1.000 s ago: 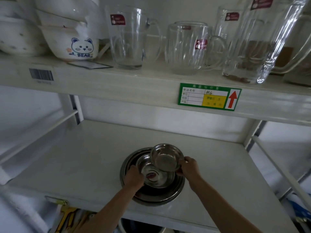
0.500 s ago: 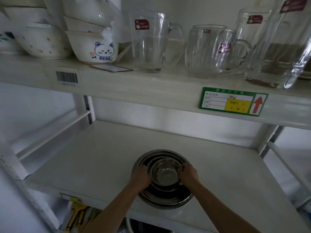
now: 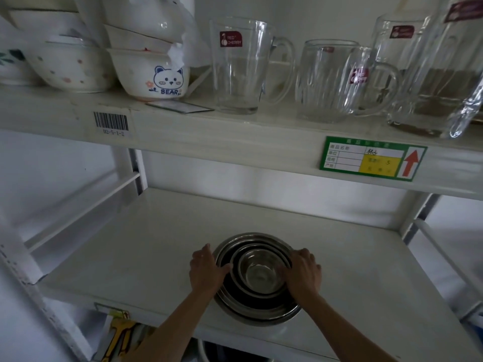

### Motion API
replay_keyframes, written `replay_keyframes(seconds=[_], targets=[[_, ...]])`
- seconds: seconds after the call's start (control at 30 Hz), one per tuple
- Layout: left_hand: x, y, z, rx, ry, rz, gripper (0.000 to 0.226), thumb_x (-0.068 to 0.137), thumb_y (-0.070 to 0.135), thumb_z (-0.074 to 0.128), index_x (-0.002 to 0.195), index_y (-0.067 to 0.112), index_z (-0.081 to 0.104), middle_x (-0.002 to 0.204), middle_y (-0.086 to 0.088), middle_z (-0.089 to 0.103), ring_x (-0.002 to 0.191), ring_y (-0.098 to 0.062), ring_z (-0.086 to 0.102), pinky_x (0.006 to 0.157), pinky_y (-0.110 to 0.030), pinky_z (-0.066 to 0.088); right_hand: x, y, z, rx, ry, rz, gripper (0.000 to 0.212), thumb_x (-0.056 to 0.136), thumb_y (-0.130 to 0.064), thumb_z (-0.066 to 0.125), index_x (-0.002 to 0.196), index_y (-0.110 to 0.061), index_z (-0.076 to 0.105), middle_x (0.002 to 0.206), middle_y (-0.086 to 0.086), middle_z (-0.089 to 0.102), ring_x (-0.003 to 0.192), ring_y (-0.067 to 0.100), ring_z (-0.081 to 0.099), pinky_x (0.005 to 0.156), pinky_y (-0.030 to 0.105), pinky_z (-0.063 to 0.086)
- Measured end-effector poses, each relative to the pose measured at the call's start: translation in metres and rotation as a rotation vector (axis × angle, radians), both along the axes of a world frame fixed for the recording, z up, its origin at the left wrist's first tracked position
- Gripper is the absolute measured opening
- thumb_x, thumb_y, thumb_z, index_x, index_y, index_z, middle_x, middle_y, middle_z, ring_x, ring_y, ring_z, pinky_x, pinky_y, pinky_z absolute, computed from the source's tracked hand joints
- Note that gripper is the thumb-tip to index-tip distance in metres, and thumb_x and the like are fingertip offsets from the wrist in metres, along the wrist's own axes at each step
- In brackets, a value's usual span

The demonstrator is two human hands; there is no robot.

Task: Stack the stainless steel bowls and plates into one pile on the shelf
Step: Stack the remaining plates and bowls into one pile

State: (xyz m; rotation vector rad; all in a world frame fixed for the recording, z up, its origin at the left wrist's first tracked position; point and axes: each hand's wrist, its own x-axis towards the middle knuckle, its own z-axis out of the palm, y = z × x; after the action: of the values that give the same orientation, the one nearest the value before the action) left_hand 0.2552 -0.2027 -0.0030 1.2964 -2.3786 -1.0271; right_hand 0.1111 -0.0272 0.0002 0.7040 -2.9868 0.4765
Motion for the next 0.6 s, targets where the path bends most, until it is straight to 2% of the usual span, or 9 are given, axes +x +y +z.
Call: replay_keyframes(seconds=[0.07, 0.13, 0.2, 0.37, 0.47, 0.6], targets=[[-0.005, 0.0, -0.003, 0.071, -0.02, 0.012, 0.101, 0.078, 0.048, 0.07, 0.152, 0.01, 0.013, 0.156, -0.018, 0.021, 0.143, -0.035, 0.025, 0.114, -0.044, 0.029, -0.001, 0.002, 0.0, -0.033, -0.026, -0.088, 0.059, 0.086, -0.052, 0.056, 0.138, -0.026, 0.045, 0.139, 0.001, 0.045, 0.128, 0.022, 0.043, 0.099, 0.04, 0.036], [-0.011, 0.002, -0.004, 0.122, -0.039, 0.017, 0.108, 0.077, 0.052, 0.069, 0.153, 0.009, 0.006, 0.159, -0.018, 0.014, 0.145, -0.034, 0.021, 0.115, -0.045, 0.027, -0.004, 0.003, -0.001, -0.12, -0.179, -0.175, 0.072, 0.084, -0.054, 0.059, 0.145, -0.024, 0.035, 0.144, 0.005, 0.041, 0.131, 0.026, 0.042, 0.101, 0.043, 0.036], [-0.018, 0.004, -0.005, 0.12, -0.088, 0.001, 0.112, 0.076, 0.057, 0.067, 0.153, 0.008, 0.002, 0.16, -0.018, 0.01, 0.146, -0.033, 0.018, 0.115, -0.046, 0.025, -0.007, 0.001, -0.005, -0.189, -0.331, -0.234, 0.077, 0.083, -0.056, 0.059, 0.145, -0.019, 0.032, 0.143, 0.009, 0.043, 0.13, 0.03, 0.045, 0.101, 0.047, 0.038], [-0.029, 0.014, -0.005, 0.041, -0.194, -0.001, 0.122, 0.07, 0.07, 0.063, 0.153, 0.005, 0.001, 0.159, -0.016, 0.014, 0.144, -0.032, 0.023, 0.109, -0.048, 0.033, -0.003, -0.004, -0.017, -0.235, -0.393, -0.237, 0.071, 0.087, -0.054, 0.054, 0.143, -0.017, 0.031, 0.138, 0.013, 0.047, 0.125, 0.034, 0.05, 0.097, 0.046, 0.045], [-0.032, 0.018, -0.01, -0.042, -0.228, 0.012, 0.121, 0.07, 0.068, 0.064, 0.152, 0.004, 0.001, 0.157, -0.016, 0.018, 0.143, -0.031, 0.025, 0.105, -0.047, 0.038, 0.0, -0.005, -0.019, -0.235, -0.358, -0.244, 0.064, 0.089, -0.05, 0.053, 0.141, -0.018, 0.033, 0.136, 0.012, 0.048, 0.12, 0.035, 0.054, 0.095, 0.045, 0.047], [-0.033, 0.016, -0.016, -0.056, -0.214, 0.028, 0.12, 0.07, 0.067, 0.065, 0.152, 0.005, 0.004, 0.156, -0.015, 0.021, 0.142, -0.03, 0.028, 0.102, -0.047, 0.041, 0.003, -0.004, -0.022, -0.232, -0.316, -0.238, 0.056, 0.09, -0.043, 0.054, 0.136, -0.018, 0.035, 0.132, 0.01, 0.05, 0.116, 0.034, 0.056, 0.09, 0.042, 0.048]])
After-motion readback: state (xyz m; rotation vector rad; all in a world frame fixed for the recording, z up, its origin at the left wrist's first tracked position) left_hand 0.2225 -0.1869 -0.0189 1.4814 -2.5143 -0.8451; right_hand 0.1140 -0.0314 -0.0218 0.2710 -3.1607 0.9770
